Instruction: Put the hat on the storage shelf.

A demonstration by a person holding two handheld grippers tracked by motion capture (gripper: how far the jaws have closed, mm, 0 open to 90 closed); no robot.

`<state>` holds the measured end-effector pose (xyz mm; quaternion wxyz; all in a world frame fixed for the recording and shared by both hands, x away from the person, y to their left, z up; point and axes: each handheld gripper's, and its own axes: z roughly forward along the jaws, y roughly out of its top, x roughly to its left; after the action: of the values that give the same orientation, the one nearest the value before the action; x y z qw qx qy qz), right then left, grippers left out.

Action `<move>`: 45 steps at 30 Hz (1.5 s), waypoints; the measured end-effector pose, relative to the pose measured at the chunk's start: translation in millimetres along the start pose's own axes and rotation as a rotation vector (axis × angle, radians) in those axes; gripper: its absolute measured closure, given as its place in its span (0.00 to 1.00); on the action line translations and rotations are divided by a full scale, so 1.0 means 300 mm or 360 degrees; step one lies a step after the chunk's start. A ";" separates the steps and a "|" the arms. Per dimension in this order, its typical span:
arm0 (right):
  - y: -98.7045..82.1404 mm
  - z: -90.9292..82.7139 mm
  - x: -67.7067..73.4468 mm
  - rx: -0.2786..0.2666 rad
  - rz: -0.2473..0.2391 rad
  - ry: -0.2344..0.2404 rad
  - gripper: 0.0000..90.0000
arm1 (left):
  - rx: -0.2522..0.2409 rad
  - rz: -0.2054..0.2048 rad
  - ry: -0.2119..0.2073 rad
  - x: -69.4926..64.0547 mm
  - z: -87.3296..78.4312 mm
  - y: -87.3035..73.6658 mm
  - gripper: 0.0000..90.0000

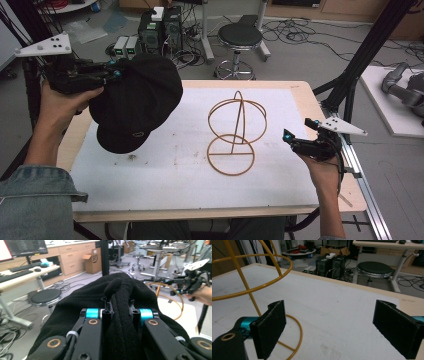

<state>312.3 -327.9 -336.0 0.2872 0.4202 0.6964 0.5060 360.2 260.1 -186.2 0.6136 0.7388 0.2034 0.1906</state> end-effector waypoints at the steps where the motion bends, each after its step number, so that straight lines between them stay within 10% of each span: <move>1: 0.001 -0.001 -0.001 -0.0004 -0.0001 0.0006 0.12 | -0.0006 -0.0002 -0.0016 -0.002 0.005 0.005 0.88; 23: 0.007 -0.023 -0.012 -0.0046 0.0016 0.0012 0.12 | -0.0037 0.0091 -0.0341 -0.085 0.296 0.146 0.88; 45: 0.010 -0.029 -0.011 -0.0052 0.0018 0.0022 0.12 | 0.0062 0.0123 -0.0603 -0.167 0.541 0.119 0.88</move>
<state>307.6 -334.2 -330.4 0.2862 0.4158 0.6877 0.5217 406.4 92.8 -181.0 0.6188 0.7804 0.0594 0.0675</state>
